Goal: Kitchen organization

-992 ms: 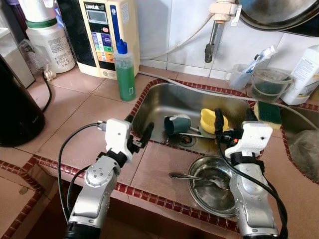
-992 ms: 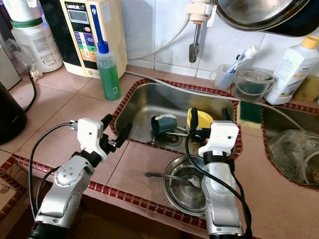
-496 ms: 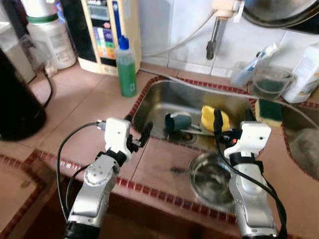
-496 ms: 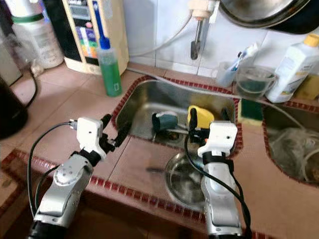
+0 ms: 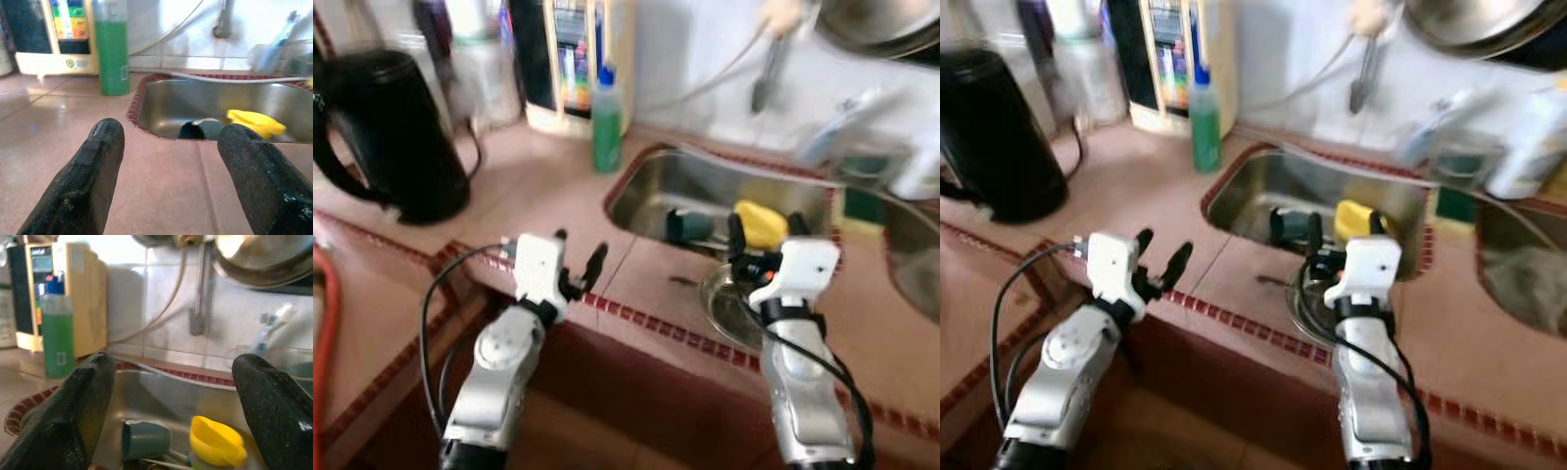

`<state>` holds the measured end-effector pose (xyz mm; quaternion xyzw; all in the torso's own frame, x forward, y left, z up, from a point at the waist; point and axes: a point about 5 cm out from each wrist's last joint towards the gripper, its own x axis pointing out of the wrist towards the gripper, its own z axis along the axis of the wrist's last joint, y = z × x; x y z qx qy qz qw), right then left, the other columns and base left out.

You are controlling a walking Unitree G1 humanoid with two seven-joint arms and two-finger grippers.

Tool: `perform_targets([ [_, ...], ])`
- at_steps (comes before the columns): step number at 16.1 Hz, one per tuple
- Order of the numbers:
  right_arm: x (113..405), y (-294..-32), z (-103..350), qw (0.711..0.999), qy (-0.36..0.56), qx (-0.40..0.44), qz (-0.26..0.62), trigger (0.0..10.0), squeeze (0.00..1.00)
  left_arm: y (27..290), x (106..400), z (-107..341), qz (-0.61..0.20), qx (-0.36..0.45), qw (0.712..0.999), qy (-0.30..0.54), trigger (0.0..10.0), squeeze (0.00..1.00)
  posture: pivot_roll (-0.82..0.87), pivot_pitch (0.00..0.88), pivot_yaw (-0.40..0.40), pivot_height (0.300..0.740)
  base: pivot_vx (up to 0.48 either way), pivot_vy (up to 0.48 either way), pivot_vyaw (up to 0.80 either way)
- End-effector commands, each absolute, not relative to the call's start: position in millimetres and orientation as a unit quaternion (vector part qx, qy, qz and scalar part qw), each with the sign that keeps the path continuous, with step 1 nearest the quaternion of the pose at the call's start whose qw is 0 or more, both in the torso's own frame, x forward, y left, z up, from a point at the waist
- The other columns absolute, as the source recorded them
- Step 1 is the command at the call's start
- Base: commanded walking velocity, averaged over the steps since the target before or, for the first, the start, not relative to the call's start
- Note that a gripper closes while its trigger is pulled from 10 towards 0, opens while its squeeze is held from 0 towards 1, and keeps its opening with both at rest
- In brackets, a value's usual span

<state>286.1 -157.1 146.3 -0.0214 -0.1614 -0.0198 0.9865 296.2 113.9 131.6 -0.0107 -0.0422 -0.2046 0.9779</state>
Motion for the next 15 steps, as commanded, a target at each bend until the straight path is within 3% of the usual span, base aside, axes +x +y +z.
perform_targets([
  [1, 287, -157, 146, 0.987, -0.159, -0.022, -0.025, 10.0, 0.00, 115, 298, 136, -0.202, -0.004, 0.978, -0.049, 10.0, 0.00, -0.08, 0.000, 0.008, 0.740, 0.000, 0.000, 0.00],
  [6, 290, -156, 146, 0.987, -0.156, -0.028, -0.020, 10.0, 0.00, 117, 300, 137, -0.205, 0.003, 0.977, -0.061, 10.0, 0.00, -0.08, 0.000, 0.004, 0.740, 0.000, 0.000, 0.00],
  [11, 295, -160, 148, 0.988, -0.152, -0.027, -0.029, 10.0, 0.00, 123, 305, 145, -0.224, -0.004, 0.972, -0.076, 10.0, 0.00, -0.07, 0.000, -0.005, 0.740, 0.000, 0.000, -0.70],
  [13, 296, -163, 148, 0.987, -0.154, -0.033, -0.031, 10.0, 0.00, 126, 306, 147, -0.221, -0.016, 0.972, -0.079, 10.0, 0.00, -0.07, 0.000, -0.008, 0.740, 0.000, -0.343, -0.75],
  [15, 295, -163, 151, 0.985, -0.167, -0.027, -0.024, 10.0, 0.00, 126, 306, 146, -0.221, -0.018, 0.972, -0.078, 10.0, 0.00, -0.07, 0.000, -0.011, 0.740, 0.000, -0.480, 0.00],
])
